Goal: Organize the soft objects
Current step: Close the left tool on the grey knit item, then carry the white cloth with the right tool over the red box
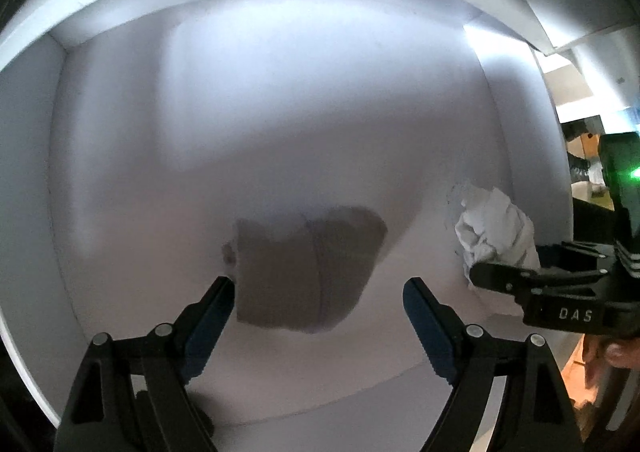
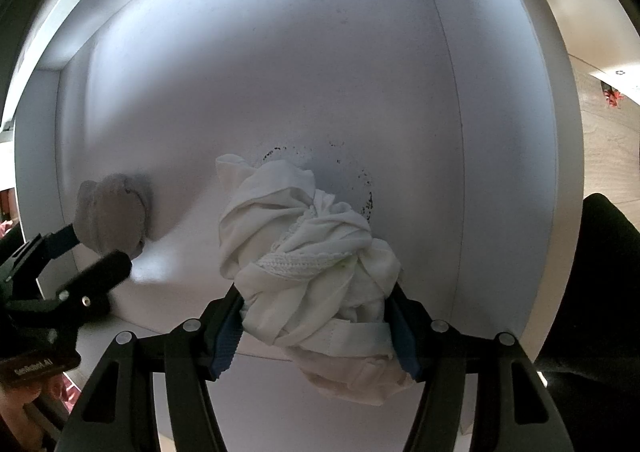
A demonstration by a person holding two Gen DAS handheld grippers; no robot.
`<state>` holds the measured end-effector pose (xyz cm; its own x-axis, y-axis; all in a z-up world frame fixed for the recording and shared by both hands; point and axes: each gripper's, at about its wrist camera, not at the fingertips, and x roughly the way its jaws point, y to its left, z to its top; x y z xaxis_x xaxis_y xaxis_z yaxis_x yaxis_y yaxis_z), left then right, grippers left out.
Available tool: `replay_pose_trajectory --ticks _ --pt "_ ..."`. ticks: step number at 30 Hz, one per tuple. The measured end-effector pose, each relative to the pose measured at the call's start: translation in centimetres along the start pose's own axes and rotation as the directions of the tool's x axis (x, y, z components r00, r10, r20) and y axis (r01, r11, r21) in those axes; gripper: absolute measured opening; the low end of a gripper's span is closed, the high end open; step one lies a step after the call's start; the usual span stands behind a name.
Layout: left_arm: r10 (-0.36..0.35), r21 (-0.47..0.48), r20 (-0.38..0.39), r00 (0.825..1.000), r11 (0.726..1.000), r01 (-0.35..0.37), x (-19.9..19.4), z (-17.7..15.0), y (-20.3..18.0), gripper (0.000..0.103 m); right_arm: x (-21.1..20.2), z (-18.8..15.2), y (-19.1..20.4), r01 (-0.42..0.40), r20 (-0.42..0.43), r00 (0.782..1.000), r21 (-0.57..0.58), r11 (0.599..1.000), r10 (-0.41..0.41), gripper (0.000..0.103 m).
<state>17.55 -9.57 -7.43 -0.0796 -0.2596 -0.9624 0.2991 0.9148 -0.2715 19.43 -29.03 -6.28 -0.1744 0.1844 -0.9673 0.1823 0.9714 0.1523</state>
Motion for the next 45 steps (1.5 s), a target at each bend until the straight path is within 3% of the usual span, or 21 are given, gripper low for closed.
replay_pose_trajectory --ticks 2,3,9,11,18,23,28,37,41,45 --pt "0.014 0.012 -0.007 1.0 1.0 -0.014 0.5 -0.4 -0.3 0.079 0.0 0.0 0.0 0.004 0.001 1.0 -0.004 1.0 -0.004 0.064" --pt "0.023 0.021 -0.007 1.0 1.0 -0.023 0.6 -0.4 -0.4 0.069 0.0 -0.1 0.1 0.006 0.002 1.0 -0.006 1.0 -0.006 0.064" --pt "0.044 0.058 0.027 0.999 0.997 -0.045 0.1 0.0 -1.2 0.061 -0.7 -0.3 0.2 -0.008 0.022 1.0 0.007 1.0 0.008 0.063" --pt "0.043 0.053 0.028 0.999 0.998 -0.045 -0.4 -1.7 -1.8 0.06 -1.3 -0.5 0.0 -0.028 0.035 0.999 0.015 0.999 0.027 0.063" --pt "0.069 0.044 0.023 0.997 0.997 -0.07 -0.1 -2.3 -1.5 0.057 -4.9 -2.2 -1.1 -0.162 0.1 0.983 0.07 0.984 0.155 0.063" --pt "0.082 0.036 0.009 0.997 0.996 -0.082 0.2 -1.9 -1.7 0.057 -9.5 -4.2 -2.8 -0.326 0.185 0.935 0.119 0.938 0.301 0.063" --pt "0.089 0.046 0.006 0.996 0.995 -0.089 0.7 -1.6 -2.3 0.057 -17.0 -6.5 -3.7 -0.402 0.299 0.882 0.075 0.913 0.364 0.063" --pt "0.074 0.032 -0.001 0.997 0.997 -0.074 0.4 -1.1 -2.0 0.057 -32.2 -8.1 -2.0 -0.415 0.465 0.788 -0.085 0.906 0.404 0.063" --pt "0.075 0.031 -0.003 0.997 0.997 -0.075 0.8 -1.1 -2.0 0.058 -37.2 -6.6 2.2 -0.367 0.5 0.768 -0.169 0.915 0.4 0.063" --pt "0.08 0.038 -0.003 0.997 0.996 -0.08 1.0 -1.1 -2.1 0.058 -39.6 -4.1 7.8 -0.352 0.502 0.754 -0.236 0.906 0.424 0.063"
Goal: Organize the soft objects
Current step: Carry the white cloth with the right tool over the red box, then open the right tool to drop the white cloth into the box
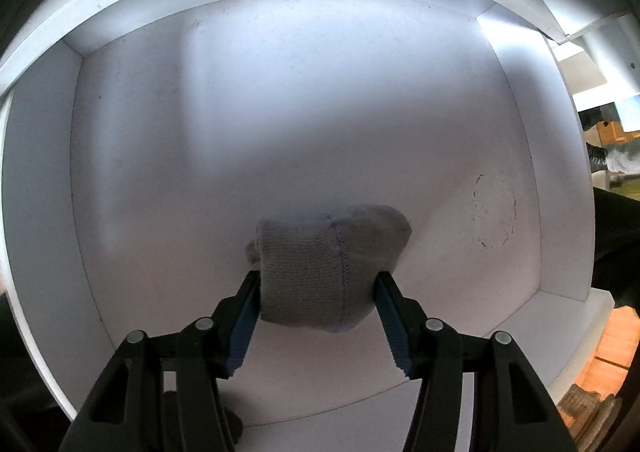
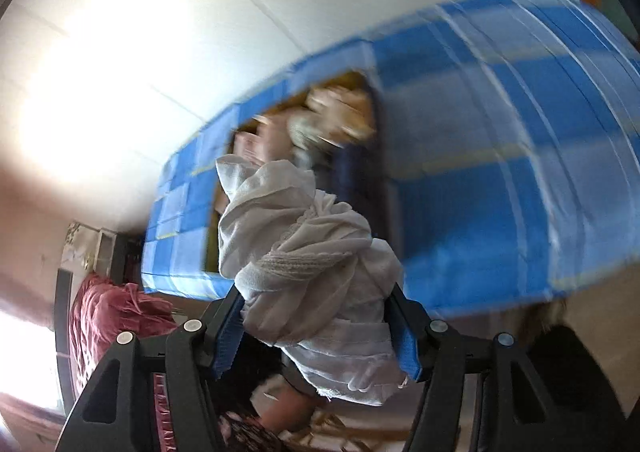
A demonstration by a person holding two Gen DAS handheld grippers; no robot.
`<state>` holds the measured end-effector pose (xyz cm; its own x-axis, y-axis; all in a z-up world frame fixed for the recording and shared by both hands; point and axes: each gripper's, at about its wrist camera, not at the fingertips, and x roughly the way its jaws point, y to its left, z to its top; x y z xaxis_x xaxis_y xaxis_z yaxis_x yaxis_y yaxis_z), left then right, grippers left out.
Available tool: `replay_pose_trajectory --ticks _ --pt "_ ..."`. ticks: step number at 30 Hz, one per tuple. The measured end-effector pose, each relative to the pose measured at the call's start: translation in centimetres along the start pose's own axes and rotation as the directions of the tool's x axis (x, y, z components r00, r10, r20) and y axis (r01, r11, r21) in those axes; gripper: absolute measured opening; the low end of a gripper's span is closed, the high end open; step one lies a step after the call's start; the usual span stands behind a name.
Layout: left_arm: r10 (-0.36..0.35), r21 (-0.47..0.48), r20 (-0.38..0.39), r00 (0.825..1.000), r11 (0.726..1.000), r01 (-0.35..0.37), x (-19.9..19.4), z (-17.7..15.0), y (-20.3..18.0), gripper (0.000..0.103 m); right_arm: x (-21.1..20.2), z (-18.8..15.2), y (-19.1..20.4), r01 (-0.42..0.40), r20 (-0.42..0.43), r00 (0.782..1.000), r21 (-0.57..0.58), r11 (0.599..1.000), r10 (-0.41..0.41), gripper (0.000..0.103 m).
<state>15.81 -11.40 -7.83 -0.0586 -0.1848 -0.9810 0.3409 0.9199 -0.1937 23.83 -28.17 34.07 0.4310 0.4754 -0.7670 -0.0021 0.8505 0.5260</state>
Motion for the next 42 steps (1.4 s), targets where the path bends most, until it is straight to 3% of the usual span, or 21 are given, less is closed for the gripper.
replay_pose_trajectory --ticks 6,17,20,22,27,38,42 --pt "-0.006 0.003 -0.006 1.0 1.0 0.006 -0.1 -0.1 0.3 0.058 7.2 2.8 6.1 0.025 -0.048 0.999 -0.038 0.999 -0.026 0.063" --pt "-0.014 -0.011 -0.012 1.0 1.0 0.014 0.0 0.1 1.0 0.058 16.9 2.9 6.1 0.068 -0.131 0.989 0.0 0.998 -0.068 0.064" --pt "-0.015 -0.015 -0.012 1.0 1.0 0.015 0.1 0.1 1.0 0.058 18.1 2.4 6.1 0.143 -0.158 0.976 -0.055 0.988 -0.15 0.067" --pt "-0.016 -0.017 -0.012 1.0 1.0 0.016 0.1 0.1 1.1 0.058 18.1 2.1 6.1 0.188 -0.157 0.967 -0.097 0.977 -0.202 0.067" --pt "-0.015 -0.022 -0.012 1.0 1.0 0.015 0.1 0.1 1.3 0.061 15.7 1.9 6.1 0.202 -0.072 0.974 -0.136 0.97 -0.213 0.07" --pt "-0.026 -0.037 -0.024 0.999 0.999 0.025 0.4 0.2 2.1 0.064 12.3 0.5 5.6 0.014 0.003 1.0 -0.118 0.993 -0.014 0.07" --pt "-0.023 -0.032 -0.023 0.999 0.999 0.022 0.4 0.2 2.2 0.064 10.8 -1.1 5.1 0.029 0.037 0.999 -0.179 0.983 -0.022 0.07"
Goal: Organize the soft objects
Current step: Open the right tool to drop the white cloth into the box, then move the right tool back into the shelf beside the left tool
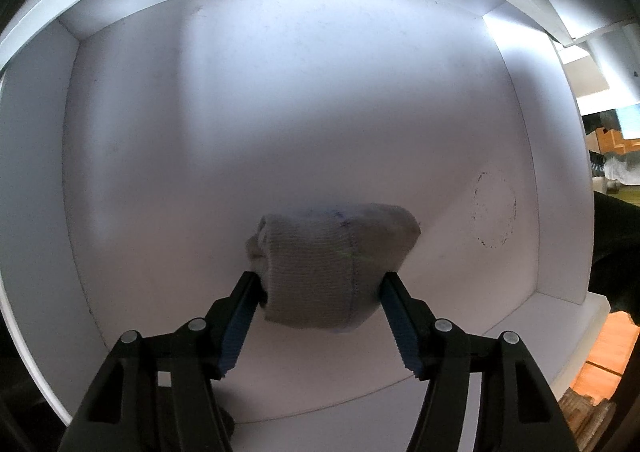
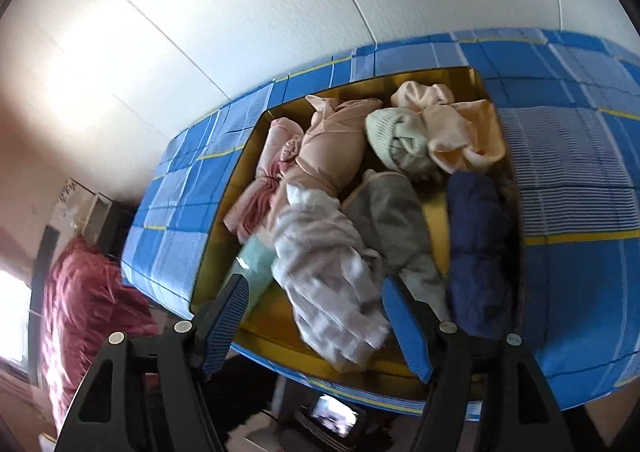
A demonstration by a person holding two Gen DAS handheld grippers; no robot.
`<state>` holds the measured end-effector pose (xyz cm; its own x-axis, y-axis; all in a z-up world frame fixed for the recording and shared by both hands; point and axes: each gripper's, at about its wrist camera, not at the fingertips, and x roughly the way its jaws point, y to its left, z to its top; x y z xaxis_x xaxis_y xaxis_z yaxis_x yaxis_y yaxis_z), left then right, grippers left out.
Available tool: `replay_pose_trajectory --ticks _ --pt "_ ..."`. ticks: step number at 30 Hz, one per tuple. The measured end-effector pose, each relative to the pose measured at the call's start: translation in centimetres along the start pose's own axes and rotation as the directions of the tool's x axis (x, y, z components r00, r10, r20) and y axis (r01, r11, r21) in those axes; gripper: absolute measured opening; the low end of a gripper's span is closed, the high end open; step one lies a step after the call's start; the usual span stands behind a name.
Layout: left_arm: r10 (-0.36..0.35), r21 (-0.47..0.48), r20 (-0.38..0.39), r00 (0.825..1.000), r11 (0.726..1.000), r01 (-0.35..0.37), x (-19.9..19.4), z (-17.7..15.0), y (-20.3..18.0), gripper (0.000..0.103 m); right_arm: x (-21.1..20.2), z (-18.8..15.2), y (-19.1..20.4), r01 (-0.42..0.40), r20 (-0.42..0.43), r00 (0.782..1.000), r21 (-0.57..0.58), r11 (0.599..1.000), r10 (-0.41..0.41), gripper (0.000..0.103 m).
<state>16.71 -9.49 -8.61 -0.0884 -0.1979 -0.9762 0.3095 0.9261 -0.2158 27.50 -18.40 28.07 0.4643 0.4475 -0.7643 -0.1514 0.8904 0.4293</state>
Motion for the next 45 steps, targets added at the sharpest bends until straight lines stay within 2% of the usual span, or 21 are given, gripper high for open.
replay_pose_trajectory --ticks 7,11,15,19,22,24,28,31,34,36,39,42,45 --pt "-0.002 0.0 0.001 1.0 1.0 0.002 0.0 -0.1 -0.3 0.064 -3.4 -4.1 -1.5 0.018 0.08 0.997 -0.088 0.996 -0.011 0.07" --pt "-0.005 0.0 0.002 1.0 1.0 0.005 0.1 -0.2 -0.1 0.064 -4.2 -7.4 -3.1 0.043 0.093 0.995 -0.12 0.992 -0.032 0.07" --pt "-0.009 0.002 0.001 1.0 1.0 0.009 0.3 -0.1 0.1 0.064 -3.7 -11.6 -5.0 0.044 0.062 0.997 -0.151 0.988 -0.035 0.07" --pt "-0.01 0.007 0.002 1.0 1.0 0.01 0.5 -0.3 0.2 0.064 -1.0 -14.7 -7.7 0.117 -0.015 0.993 -0.131 0.984 -0.12 0.07" --pt "-0.009 0.015 0.005 1.0 1.0 0.009 0.4 -0.3 0.2 0.063 2.5 -16.6 -10.4 0.212 -0.118 0.968 -0.078 0.974 -0.22 0.07" --pt "-0.006 0.026 0.013 1.0 1.0 0.005 0.3 -0.4 0.0 0.062 4.4 -17.6 -12.0 0.237 -0.187 0.953 -0.032 0.971 -0.238 0.07" --pt "-0.005 0.036 0.026 1.0 0.999 0.004 0.4 -0.7 -0.1 0.059 7.8 -19.0 -13.3 0.298 -0.326 0.9 -0.029 0.954 -0.291 0.07" --pt "-0.002 0.046 0.032 0.999 0.999 0.001 0.3 -0.9 -0.4 0.058 9.6 -19.8 -13.9 0.303 -0.403 0.87 -0.015 0.953 -0.284 0.07" --pt "-0.001 0.05 0.039 0.999 0.999 -0.001 0.2 -1.1 -0.5 0.057 10.7 -20.7 -14.5 0.291 -0.464 0.853 0.037 0.956 -0.241 0.07" --pt "-0.001 0.055 0.048 0.999 0.998 -0.001 0.2 -1.3 -0.6 0.056 11.6 -21.4 -15.0 0.296 -0.514 0.827 0.056 0.953 -0.227 0.07" --pt "0.0 0.06 0.058 0.998 0.998 -0.003 -0.2 -1.6 -0.8 0.055 11.8 -22.8 -15.7 0.296 -0.545 0.815 0.101 0.95 -0.196 0.07" --pt "-0.001 0.062 0.06 0.998 0.998 -0.003 -0.3 -1.9 -1.1 0.054 11.8 -22.9 -16.1 0.264 -0.541 0.831 0.176 0.948 -0.131 0.07" --pt "-0.013 0.065 0.08 0.997 0.998 0.008 -0.7 -2.1 -1.3 0.053 11.8 -23.2 -16.8 0.271 -0.546 0.83 0.223 0.937 -0.11 0.07"
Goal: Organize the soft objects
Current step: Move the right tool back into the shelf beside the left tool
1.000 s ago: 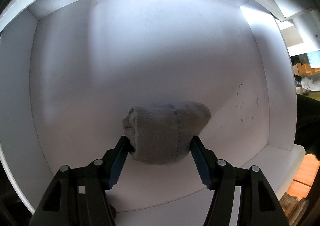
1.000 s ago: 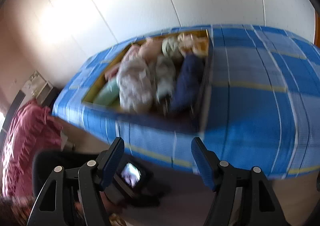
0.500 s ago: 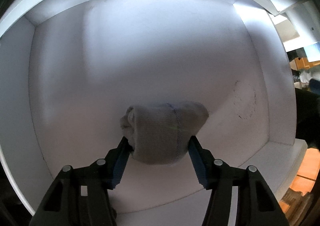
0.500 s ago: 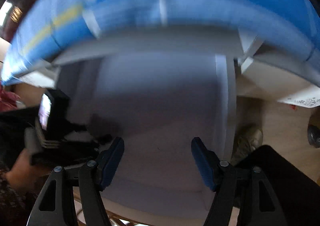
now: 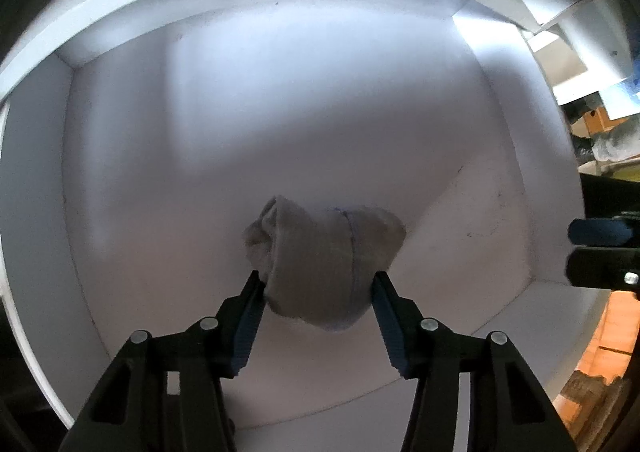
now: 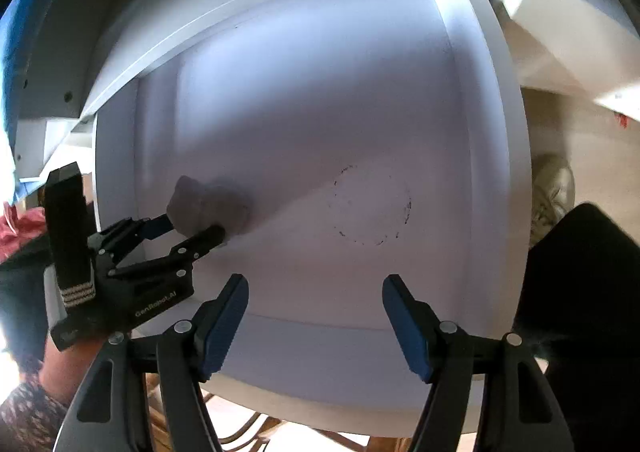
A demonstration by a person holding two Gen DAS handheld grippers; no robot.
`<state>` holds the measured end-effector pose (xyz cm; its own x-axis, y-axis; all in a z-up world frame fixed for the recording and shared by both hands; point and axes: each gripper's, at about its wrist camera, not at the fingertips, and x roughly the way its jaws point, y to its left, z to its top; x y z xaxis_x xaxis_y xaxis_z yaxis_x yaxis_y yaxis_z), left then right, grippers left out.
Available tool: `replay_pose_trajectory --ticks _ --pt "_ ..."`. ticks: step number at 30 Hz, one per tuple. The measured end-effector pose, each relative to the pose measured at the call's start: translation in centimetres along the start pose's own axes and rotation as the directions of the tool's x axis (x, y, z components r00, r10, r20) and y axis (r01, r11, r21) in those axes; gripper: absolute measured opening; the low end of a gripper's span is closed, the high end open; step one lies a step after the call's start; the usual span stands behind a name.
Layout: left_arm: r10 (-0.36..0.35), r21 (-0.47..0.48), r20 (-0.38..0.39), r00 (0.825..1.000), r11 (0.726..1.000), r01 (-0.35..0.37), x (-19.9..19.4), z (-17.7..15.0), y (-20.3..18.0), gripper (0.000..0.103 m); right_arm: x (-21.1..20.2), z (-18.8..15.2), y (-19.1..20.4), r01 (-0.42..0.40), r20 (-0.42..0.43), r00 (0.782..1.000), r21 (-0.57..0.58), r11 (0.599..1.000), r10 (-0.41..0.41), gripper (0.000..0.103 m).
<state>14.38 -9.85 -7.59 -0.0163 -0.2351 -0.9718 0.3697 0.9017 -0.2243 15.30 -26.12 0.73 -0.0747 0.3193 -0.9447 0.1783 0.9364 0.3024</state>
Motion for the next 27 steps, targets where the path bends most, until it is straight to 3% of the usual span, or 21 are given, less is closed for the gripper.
replay_pose_trajectory --ticks 20,27 --pt "-0.023 0.011 0.046 0.999 1.0 0.023 -1.5 -0.6 0.6 0.051 2.4 -0.9 -0.1 -0.021 -0.032 0.999 0.087 0.996 0.024 0.071" --pt "-0.028 0.011 0.055 0.998 1.0 0.027 -2.1 -0.7 1.0 0.051 1.2 -0.6 -1.0 -0.047 -0.031 0.998 0.093 0.995 0.05 0.071"
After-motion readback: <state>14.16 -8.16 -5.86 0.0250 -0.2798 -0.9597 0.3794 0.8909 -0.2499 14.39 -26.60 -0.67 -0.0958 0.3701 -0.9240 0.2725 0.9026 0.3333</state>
